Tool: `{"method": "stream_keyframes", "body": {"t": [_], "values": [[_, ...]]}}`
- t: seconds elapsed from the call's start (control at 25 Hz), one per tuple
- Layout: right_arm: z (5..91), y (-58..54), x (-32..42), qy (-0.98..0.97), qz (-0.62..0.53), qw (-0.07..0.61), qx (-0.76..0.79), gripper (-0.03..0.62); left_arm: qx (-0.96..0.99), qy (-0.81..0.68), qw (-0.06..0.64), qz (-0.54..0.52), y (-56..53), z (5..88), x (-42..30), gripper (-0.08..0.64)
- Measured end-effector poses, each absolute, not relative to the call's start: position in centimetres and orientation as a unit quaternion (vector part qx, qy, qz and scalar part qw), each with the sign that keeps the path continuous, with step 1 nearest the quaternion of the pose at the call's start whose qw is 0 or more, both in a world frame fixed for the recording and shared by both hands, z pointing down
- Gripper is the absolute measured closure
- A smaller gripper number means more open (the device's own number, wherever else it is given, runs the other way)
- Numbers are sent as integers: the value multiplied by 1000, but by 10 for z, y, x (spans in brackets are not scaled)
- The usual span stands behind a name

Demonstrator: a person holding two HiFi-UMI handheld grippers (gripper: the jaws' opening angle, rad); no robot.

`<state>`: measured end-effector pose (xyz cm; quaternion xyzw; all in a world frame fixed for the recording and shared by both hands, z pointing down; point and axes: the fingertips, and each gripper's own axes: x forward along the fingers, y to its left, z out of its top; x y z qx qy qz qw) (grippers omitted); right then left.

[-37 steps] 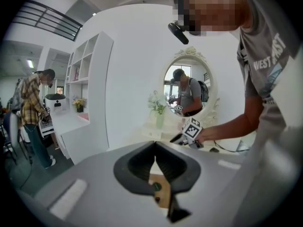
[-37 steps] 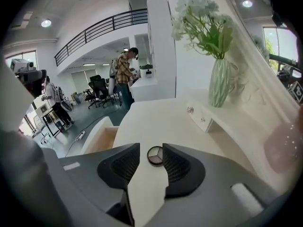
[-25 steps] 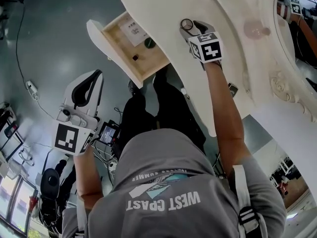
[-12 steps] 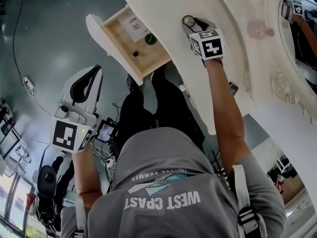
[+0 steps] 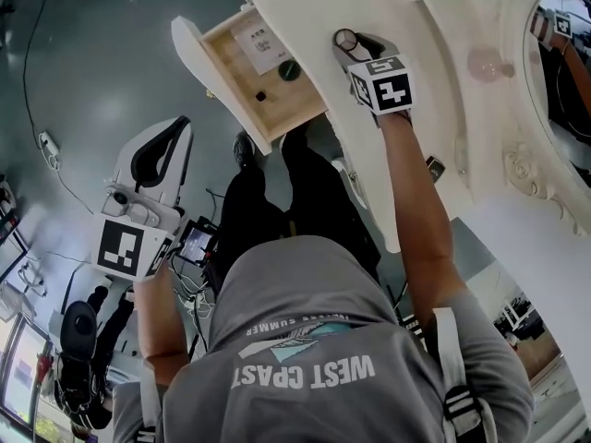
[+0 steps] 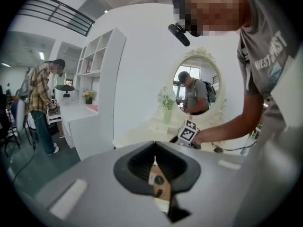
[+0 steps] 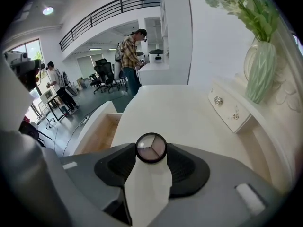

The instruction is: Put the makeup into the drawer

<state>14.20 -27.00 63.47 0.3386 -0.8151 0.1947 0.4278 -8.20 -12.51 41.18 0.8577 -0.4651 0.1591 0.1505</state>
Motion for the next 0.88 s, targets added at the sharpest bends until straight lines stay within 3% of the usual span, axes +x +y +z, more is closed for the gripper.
{"method": "stream_keyframes", "body": {"t": [0.88], "values": [[628, -219, 18, -852, 155, 437, 243, 380, 828, -519, 155, 144, -76, 407, -141, 558]]}}
